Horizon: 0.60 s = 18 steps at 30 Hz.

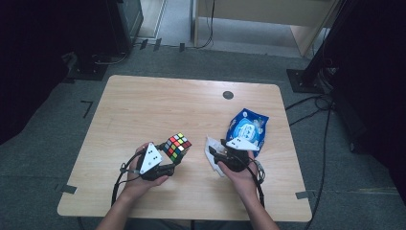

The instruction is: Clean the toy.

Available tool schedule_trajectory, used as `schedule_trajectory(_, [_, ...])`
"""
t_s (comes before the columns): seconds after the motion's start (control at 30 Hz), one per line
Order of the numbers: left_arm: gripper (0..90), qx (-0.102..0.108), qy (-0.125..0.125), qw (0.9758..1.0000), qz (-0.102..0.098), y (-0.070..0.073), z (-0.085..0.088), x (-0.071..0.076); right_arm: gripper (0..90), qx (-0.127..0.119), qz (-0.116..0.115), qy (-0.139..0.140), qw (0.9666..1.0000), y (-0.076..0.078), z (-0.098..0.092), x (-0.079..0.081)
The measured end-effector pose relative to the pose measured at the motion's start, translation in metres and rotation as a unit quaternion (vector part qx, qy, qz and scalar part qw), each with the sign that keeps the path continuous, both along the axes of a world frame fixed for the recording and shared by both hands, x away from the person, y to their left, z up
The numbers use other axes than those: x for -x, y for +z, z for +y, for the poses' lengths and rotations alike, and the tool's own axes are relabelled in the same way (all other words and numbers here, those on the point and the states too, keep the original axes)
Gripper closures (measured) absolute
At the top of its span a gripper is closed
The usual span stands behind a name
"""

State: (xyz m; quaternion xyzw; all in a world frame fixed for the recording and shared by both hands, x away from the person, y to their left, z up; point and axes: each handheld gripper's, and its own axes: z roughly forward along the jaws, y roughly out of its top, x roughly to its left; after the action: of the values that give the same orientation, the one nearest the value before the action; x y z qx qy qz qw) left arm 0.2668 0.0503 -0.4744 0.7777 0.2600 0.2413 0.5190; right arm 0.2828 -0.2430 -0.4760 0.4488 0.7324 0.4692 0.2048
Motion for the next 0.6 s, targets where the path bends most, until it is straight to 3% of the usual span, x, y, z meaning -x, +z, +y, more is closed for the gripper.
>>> schedule_trajectory(0.1, [33.9,0.007,0.007,0.9999,0.005,0.0,0.002,-0.001,46.3,0.002,0.004,-0.001,1.0,-0.009,-0.002,-0.002])
schedule_trajectory(0.33, [33.9,0.009,0.01,0.9999,0.005,0.001,0.003,-0.002,56.2,0.057,0.022,0.018,0.9979,-0.022,0.005,-0.004])
schedule_trajectory(0.5, [33.9,0.006,0.011,0.9999,0.004,0.001,0.003,-0.002,64.3,0.074,0.018,0.0,0.9971,-0.027,0.005,-0.001])
schedule_trajectory(0.6, [33.9,0.006,0.01,0.9999,0.004,0.001,0.004,-0.002,68.3,0.096,0.03,-0.002,0.995,-0.03,0.006,0.0])
